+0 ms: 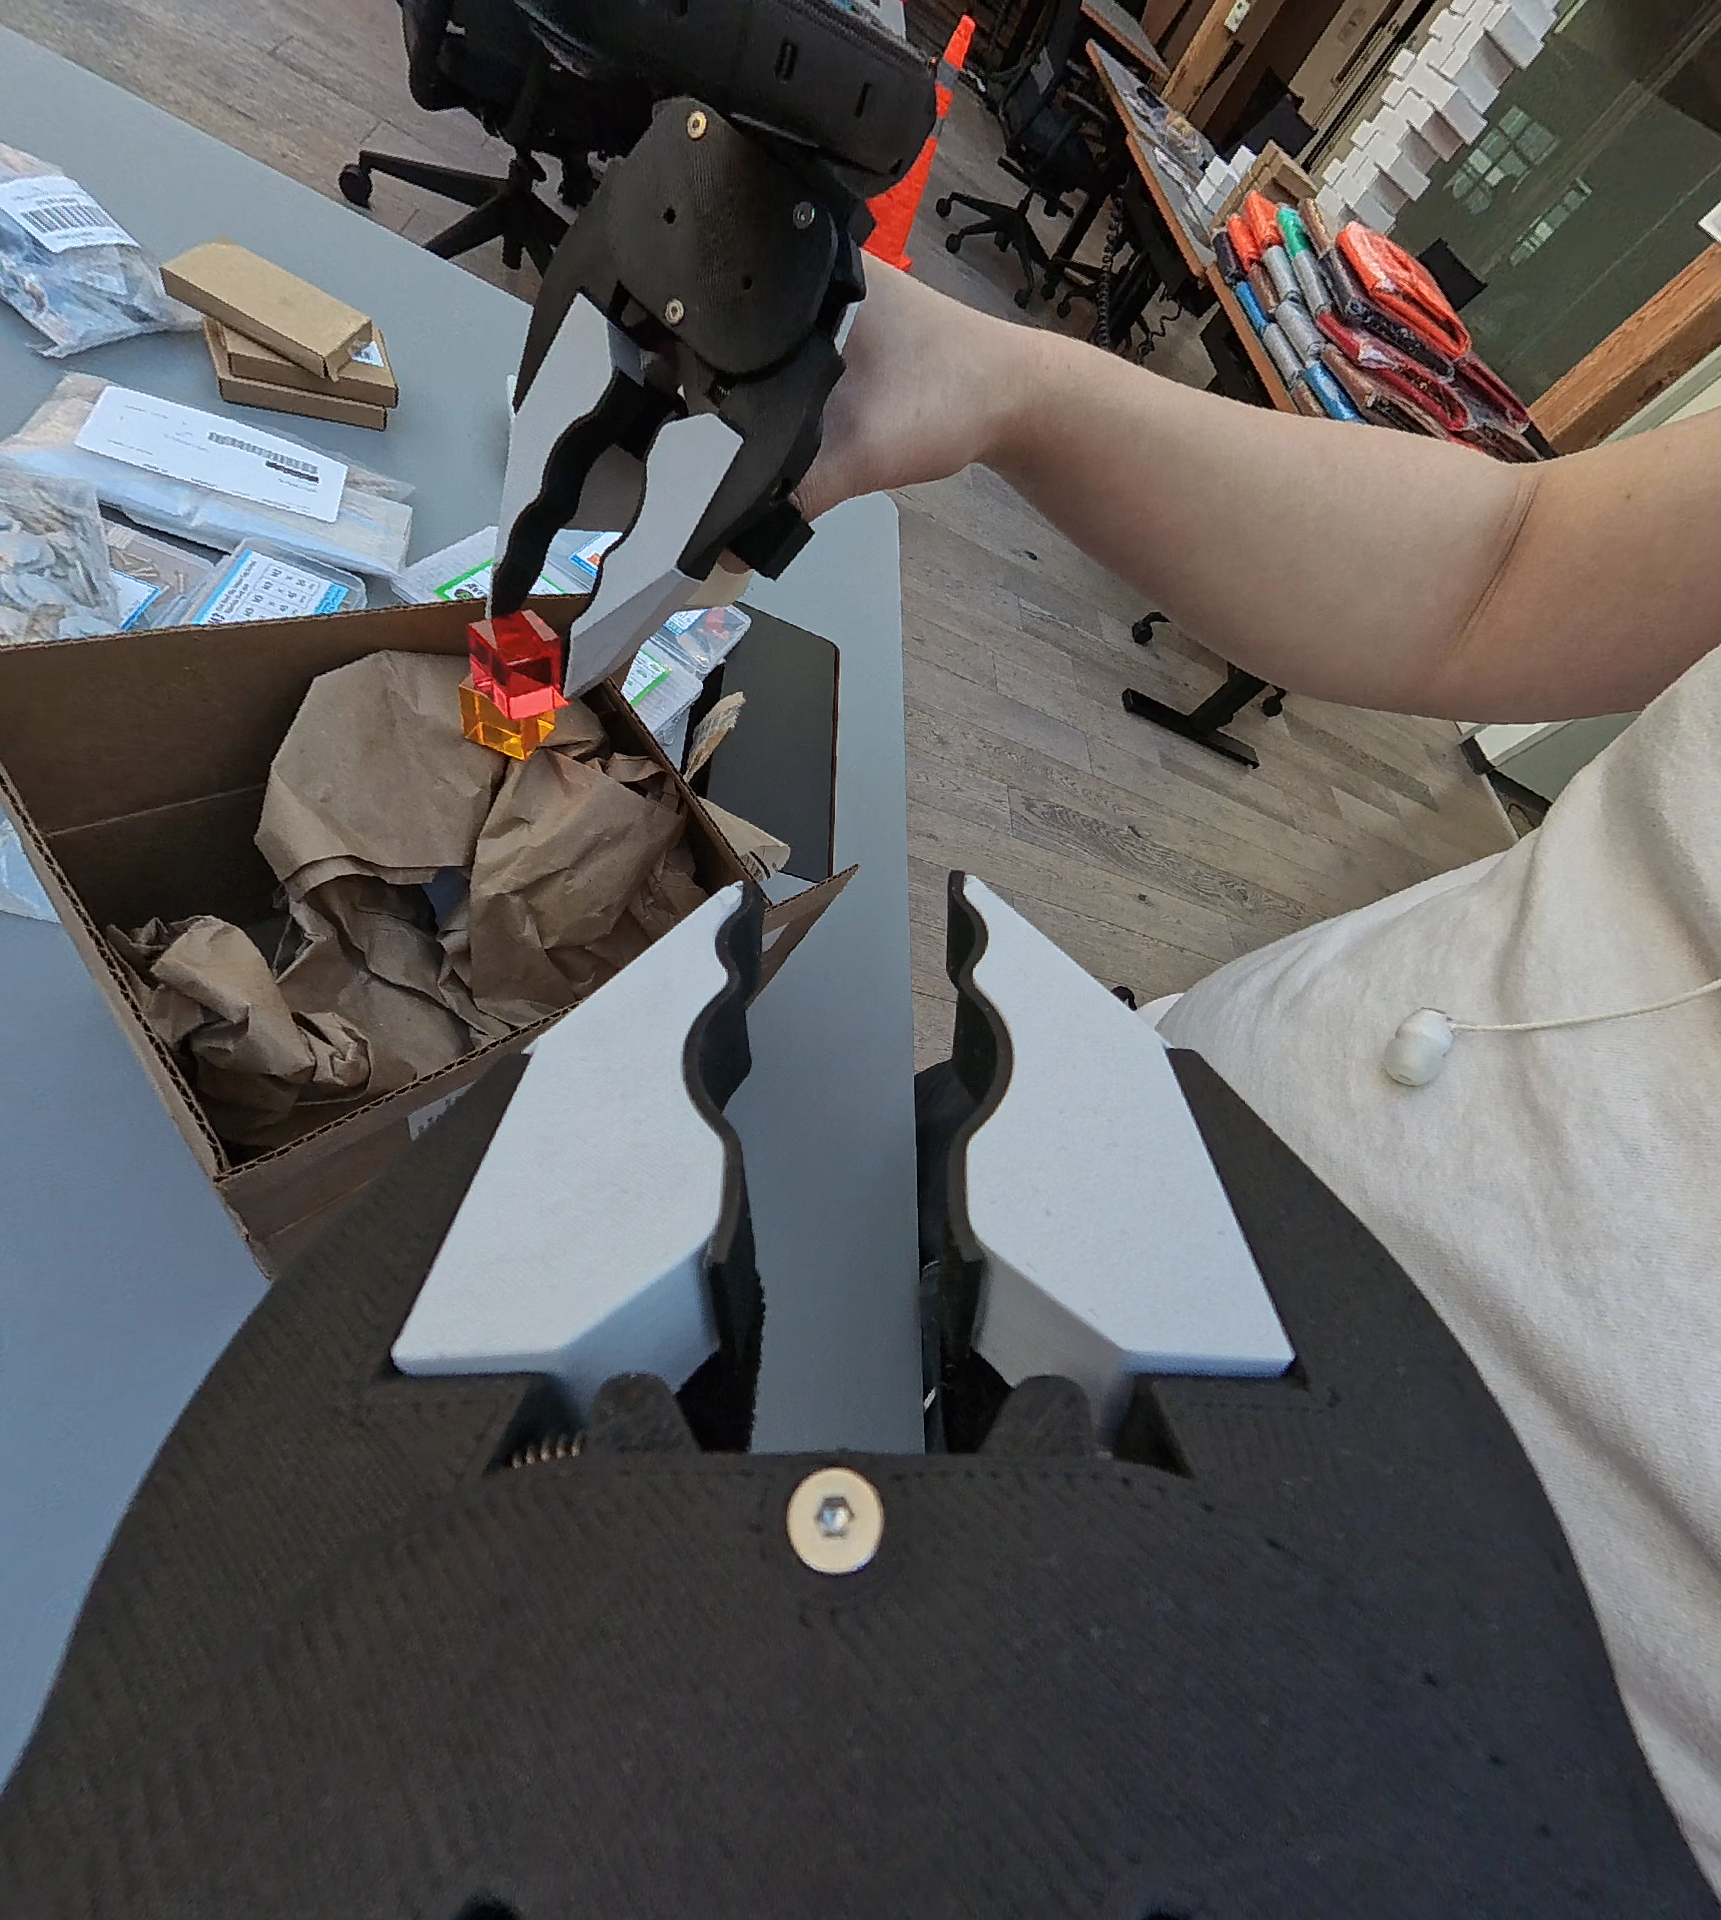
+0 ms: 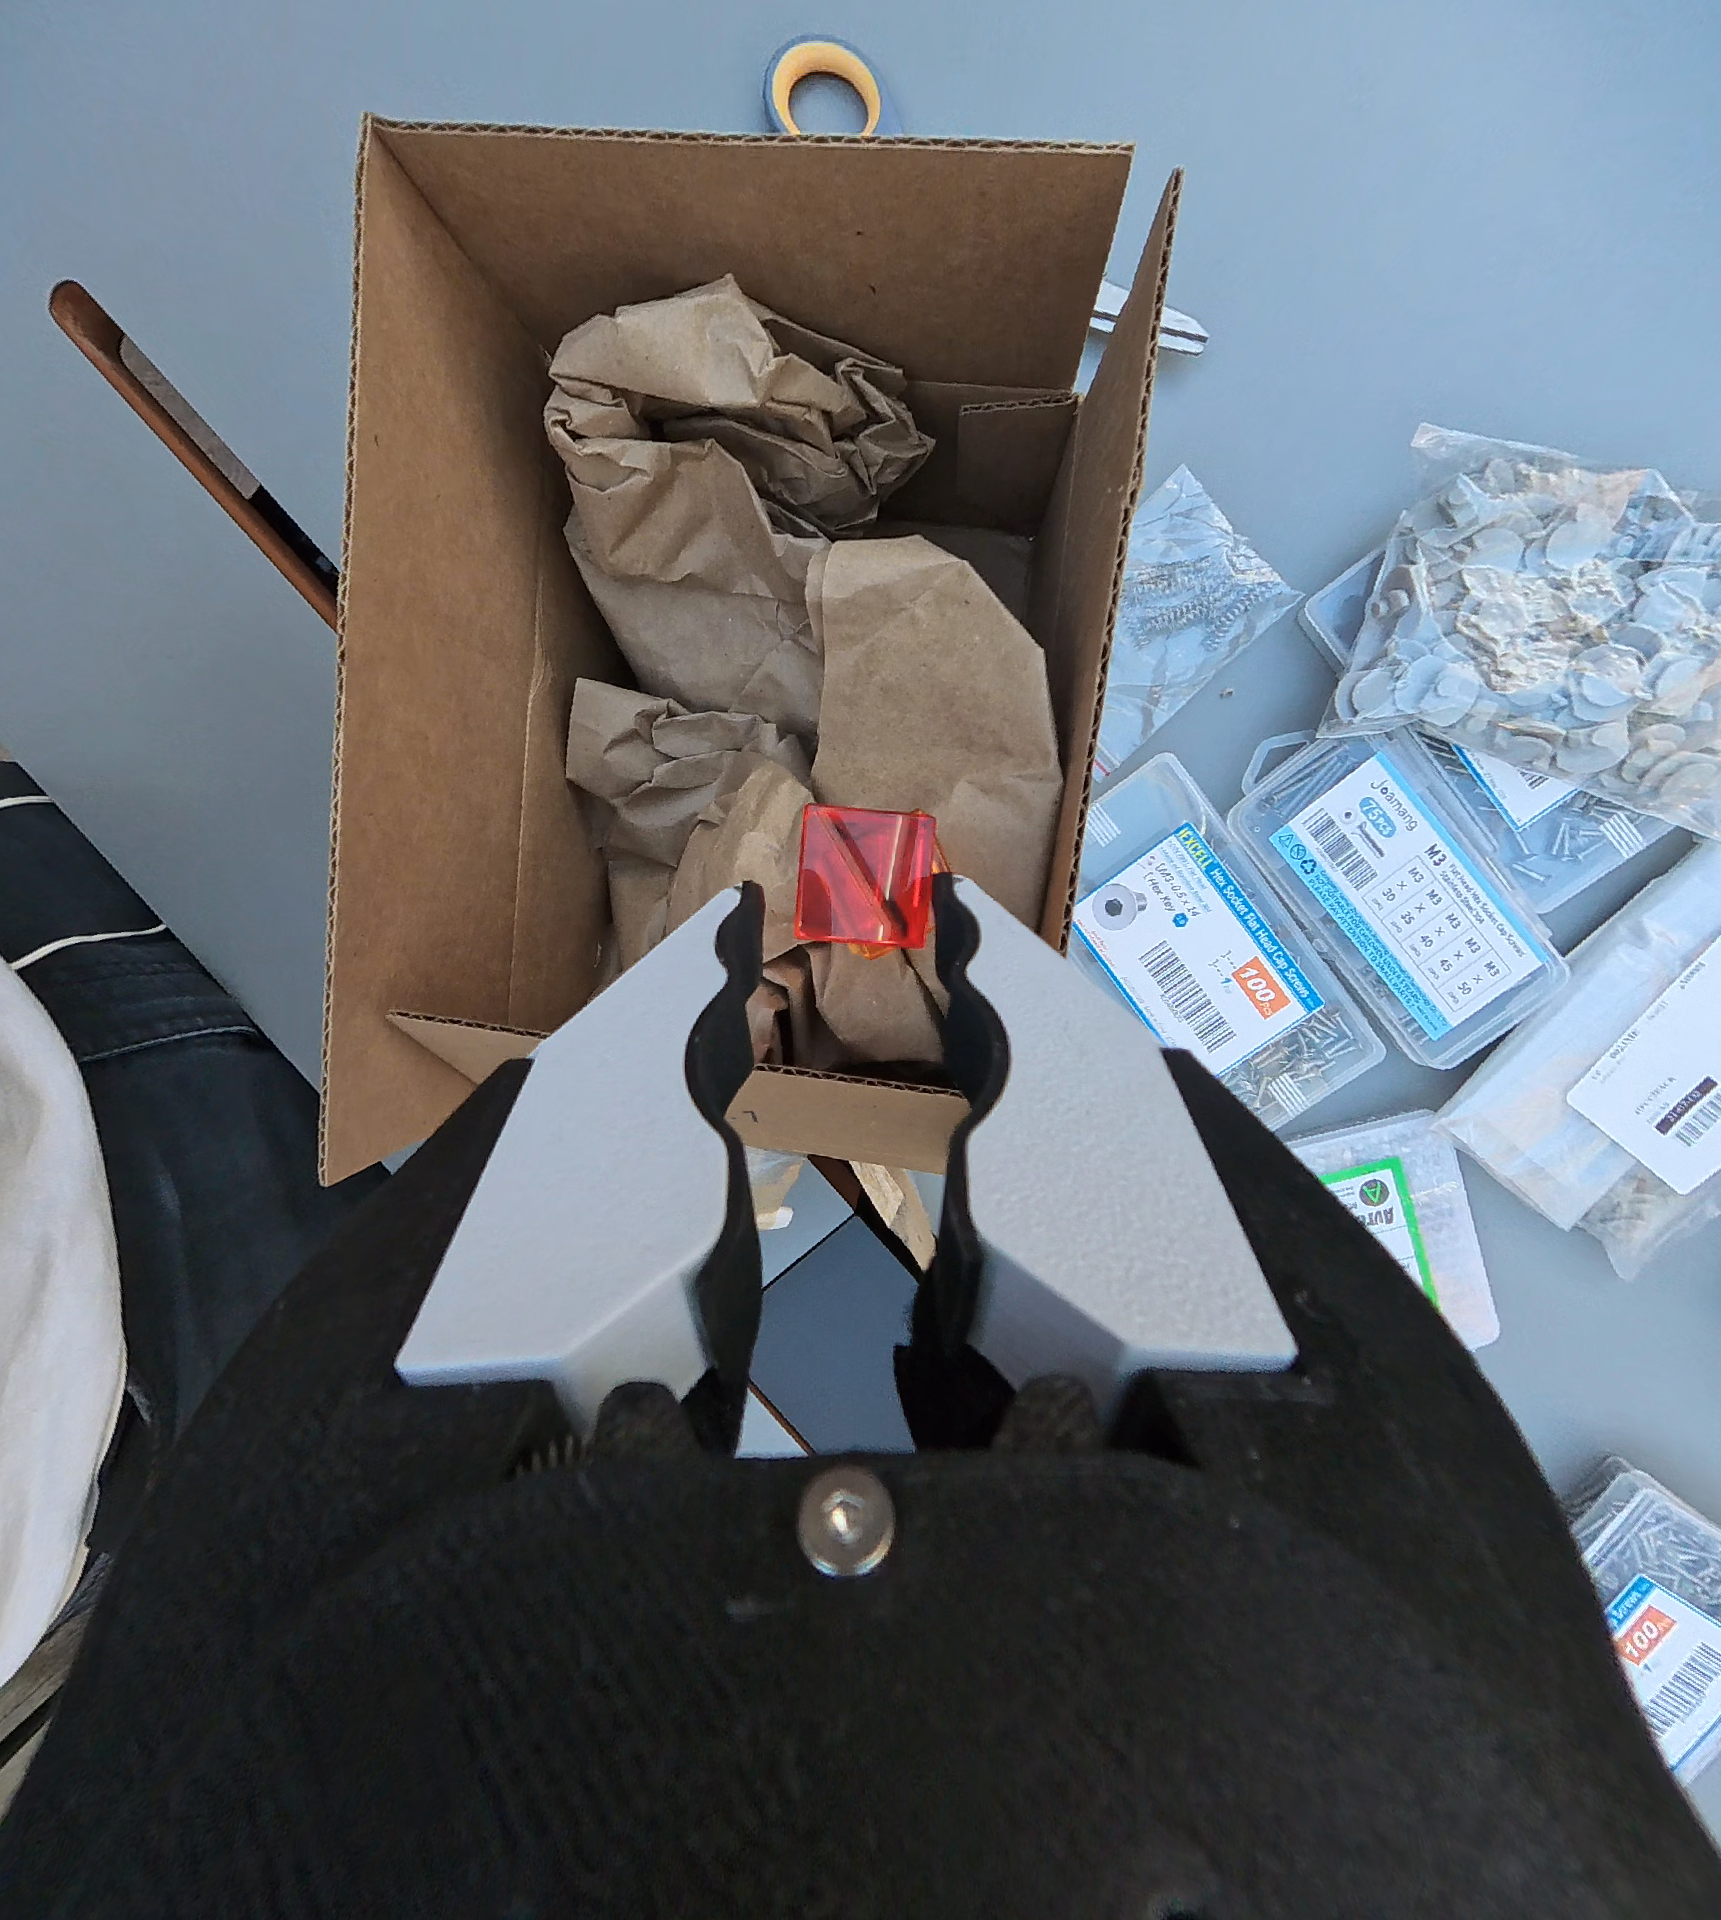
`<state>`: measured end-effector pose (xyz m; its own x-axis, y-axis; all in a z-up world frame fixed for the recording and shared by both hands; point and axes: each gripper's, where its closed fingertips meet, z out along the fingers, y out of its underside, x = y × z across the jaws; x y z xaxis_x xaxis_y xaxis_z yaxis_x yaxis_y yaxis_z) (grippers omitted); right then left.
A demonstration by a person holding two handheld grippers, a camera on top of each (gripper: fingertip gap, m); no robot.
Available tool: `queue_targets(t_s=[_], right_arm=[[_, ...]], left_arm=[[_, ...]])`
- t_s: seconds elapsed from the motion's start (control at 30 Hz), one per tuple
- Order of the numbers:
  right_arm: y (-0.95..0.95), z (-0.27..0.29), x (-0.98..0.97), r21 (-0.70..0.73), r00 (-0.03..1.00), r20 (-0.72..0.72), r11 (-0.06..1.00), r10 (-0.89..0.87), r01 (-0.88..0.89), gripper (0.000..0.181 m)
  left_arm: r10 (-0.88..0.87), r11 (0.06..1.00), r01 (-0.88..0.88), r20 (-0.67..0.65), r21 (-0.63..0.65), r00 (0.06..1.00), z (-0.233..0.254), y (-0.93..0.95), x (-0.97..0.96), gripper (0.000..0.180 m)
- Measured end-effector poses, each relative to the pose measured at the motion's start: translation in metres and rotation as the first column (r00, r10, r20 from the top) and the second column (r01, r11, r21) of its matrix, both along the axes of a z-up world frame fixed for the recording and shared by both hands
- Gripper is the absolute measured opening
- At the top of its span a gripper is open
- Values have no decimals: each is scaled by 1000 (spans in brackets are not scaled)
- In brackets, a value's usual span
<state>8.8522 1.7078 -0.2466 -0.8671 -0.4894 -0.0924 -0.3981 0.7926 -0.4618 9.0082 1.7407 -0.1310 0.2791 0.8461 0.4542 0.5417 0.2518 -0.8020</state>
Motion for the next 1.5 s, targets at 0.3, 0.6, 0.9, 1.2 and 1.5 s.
queue_targets(t_s=[0.3,0.6,0.9,1.2,1.5], right_arm=[[-2,-1,-4,5,1000,3,1000,-9,9,34],[-7,-2,-7,13,999,13,999,-39,39,32],[0,0,-2,1,990,-30,990,141,-141,24],[2,-1,-2,5,971,-80,974,226,-226,24],[4,-7,1,19,940,-197,960,278,-280,24]], left_arm=[[-2,1000,2,0,-1,1000,0,-1,-2,34],[-2,1000,2,3,3,1000,-1,-1,-2,34],[-10,1000,10,2,6,1000,-1,2,-3,34],[-4,1000,4,2,10,1000,-2,1,-3,34],[-2,1000,2,4,16,1000,-3,1,-3,34]])
